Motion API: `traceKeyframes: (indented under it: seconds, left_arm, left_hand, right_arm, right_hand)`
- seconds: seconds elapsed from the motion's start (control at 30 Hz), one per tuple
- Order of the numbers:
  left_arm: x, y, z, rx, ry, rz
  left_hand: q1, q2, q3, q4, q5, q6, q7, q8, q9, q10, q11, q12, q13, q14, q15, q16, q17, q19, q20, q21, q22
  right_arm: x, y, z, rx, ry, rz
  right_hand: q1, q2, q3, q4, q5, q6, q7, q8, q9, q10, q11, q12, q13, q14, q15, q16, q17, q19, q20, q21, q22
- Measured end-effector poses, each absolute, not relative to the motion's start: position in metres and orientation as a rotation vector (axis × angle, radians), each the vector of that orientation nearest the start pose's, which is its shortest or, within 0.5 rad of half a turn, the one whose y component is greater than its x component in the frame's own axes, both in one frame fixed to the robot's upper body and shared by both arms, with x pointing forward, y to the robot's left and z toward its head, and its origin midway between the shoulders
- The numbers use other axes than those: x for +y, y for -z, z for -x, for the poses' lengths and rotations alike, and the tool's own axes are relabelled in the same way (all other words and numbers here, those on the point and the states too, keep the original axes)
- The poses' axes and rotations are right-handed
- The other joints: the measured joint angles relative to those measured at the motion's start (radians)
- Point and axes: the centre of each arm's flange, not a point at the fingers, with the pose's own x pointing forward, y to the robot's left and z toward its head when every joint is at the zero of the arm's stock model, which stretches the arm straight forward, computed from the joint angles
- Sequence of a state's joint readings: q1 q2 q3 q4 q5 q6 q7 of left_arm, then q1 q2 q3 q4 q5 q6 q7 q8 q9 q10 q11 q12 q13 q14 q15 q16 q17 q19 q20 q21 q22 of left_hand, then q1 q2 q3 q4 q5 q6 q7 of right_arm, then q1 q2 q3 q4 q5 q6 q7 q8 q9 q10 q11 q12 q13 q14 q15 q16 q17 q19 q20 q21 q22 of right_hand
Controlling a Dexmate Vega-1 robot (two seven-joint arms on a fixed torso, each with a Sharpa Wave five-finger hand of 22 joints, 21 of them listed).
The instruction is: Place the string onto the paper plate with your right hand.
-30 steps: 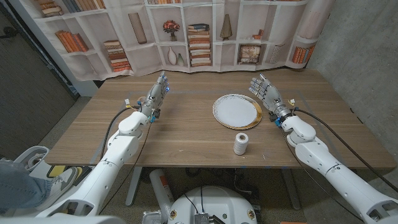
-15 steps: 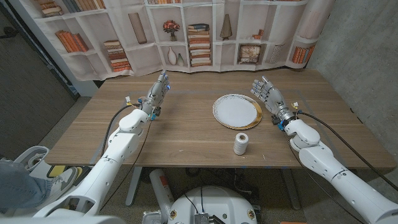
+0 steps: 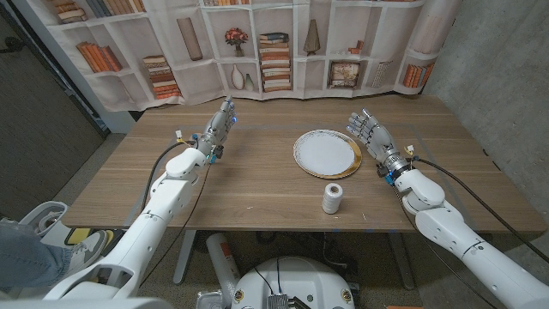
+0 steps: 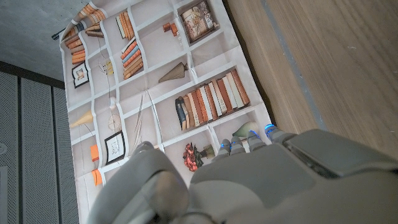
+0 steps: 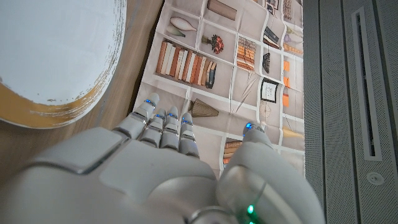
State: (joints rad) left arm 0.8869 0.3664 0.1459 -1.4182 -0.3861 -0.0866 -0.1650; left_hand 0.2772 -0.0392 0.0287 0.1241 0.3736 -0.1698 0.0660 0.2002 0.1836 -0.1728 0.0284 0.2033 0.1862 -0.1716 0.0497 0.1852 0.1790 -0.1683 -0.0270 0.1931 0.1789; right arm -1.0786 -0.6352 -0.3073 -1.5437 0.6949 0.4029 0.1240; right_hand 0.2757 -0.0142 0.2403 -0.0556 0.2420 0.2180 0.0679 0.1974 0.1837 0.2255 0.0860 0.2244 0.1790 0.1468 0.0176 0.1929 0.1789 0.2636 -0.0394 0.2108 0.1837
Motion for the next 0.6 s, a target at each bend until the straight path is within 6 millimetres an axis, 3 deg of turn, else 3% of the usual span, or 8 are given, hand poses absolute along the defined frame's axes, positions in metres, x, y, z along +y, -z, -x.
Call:
traceKeyframes:
  seconds: [0.6]
  left_arm:
    - [0.277,0.002,-0.642,-0.577,0.244,-0.071]
  left_hand:
    - [0.004,0.004,-0.003,-0.003,0.004,0.000,0.000,0.000,0.005,0.000,0.000,0.000,0.003,0.000,0.000,0.000,0.000,0.000,0.000,0.000,0.000]
  right_arm:
    - [-0.294,0.063,-0.556,-0.709,-0.361,0.033]
  right_hand:
    - [0.007,-0.007,0.000,-0.008,-0.007,0.004,0.004,0.000,0.000,0.000,0.000,0.000,0.000,0.000,0.000,0.000,-0.001,0.000,0.000,0.000,0.000]
